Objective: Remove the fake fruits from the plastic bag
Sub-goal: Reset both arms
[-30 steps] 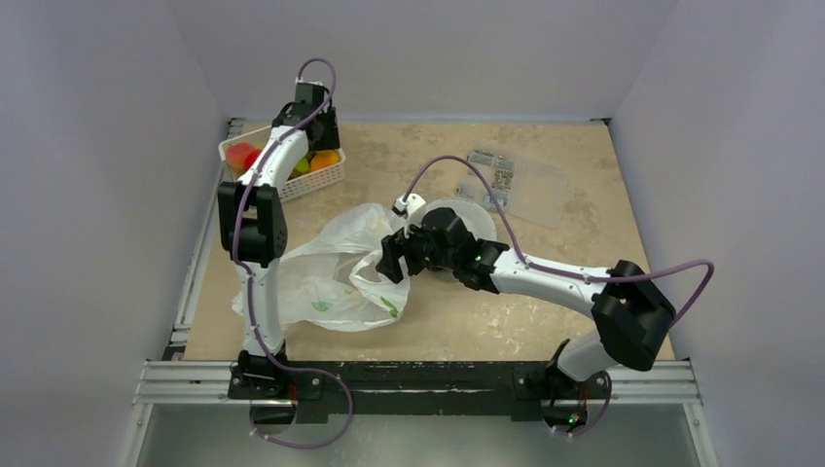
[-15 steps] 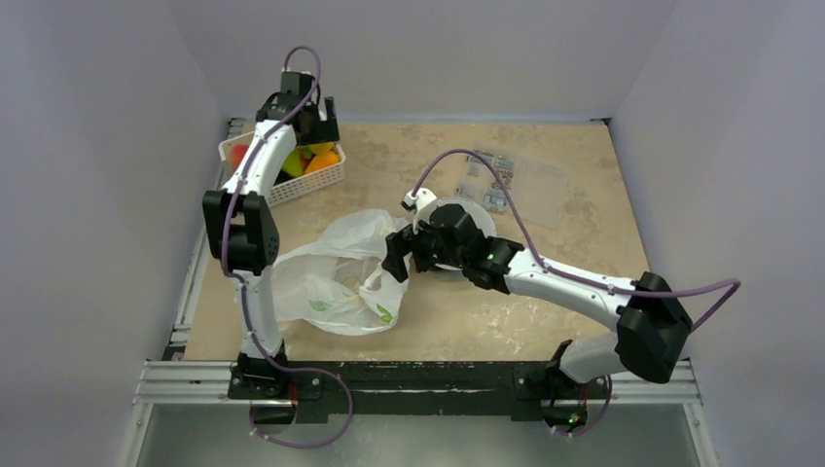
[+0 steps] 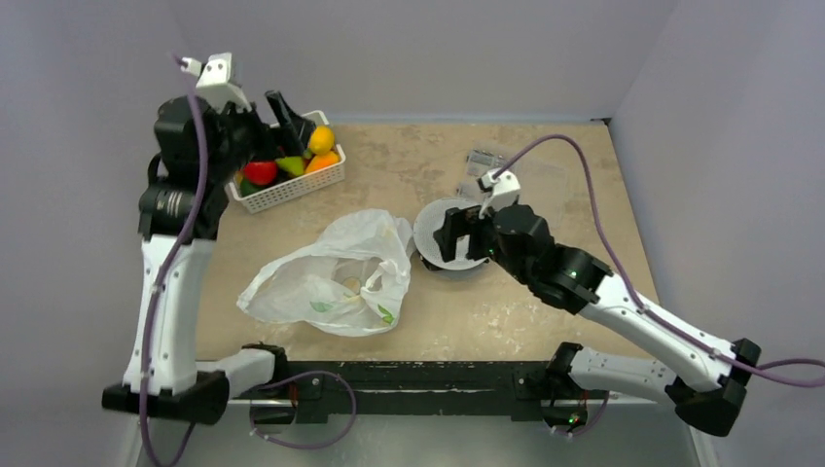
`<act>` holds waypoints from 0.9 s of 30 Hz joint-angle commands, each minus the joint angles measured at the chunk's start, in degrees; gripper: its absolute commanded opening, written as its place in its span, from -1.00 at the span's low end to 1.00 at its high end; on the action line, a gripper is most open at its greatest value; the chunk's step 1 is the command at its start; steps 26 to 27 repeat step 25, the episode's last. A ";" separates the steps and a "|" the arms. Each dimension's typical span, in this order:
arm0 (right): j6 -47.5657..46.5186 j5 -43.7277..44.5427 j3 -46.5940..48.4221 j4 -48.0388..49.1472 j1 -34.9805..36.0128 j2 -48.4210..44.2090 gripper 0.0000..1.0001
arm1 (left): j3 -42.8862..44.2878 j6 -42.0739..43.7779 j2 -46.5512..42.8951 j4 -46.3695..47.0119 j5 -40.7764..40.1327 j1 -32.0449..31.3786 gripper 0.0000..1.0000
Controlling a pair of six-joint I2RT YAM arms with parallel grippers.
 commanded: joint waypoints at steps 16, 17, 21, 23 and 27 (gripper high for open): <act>-1.25 24.28 6.06 -12.33 0.16 -23.82 0.98 | -20.29 -1.74 -39.42 -6.95 1.27 0.28 0.99; -1.80 24.37 6.16 -11.89 0.16 -23.61 0.98 | -20.18 -1.74 -39.48 -7.22 1.28 0.28 0.98; -1.31 26.23 7.59 -12.29 0.16 -21.97 0.98 | -20.67 -2.44 -39.54 -6.85 1.07 0.28 0.97; -3.09 25.92 7.00 -9.84 0.16 -21.48 0.98 | -20.59 -2.44 -39.09 -6.70 1.38 0.28 0.96; -2.84 25.73 8.57 -11.71 0.16 -20.48 0.98 | -20.42 -2.36 -38.52 -6.66 1.88 0.28 0.96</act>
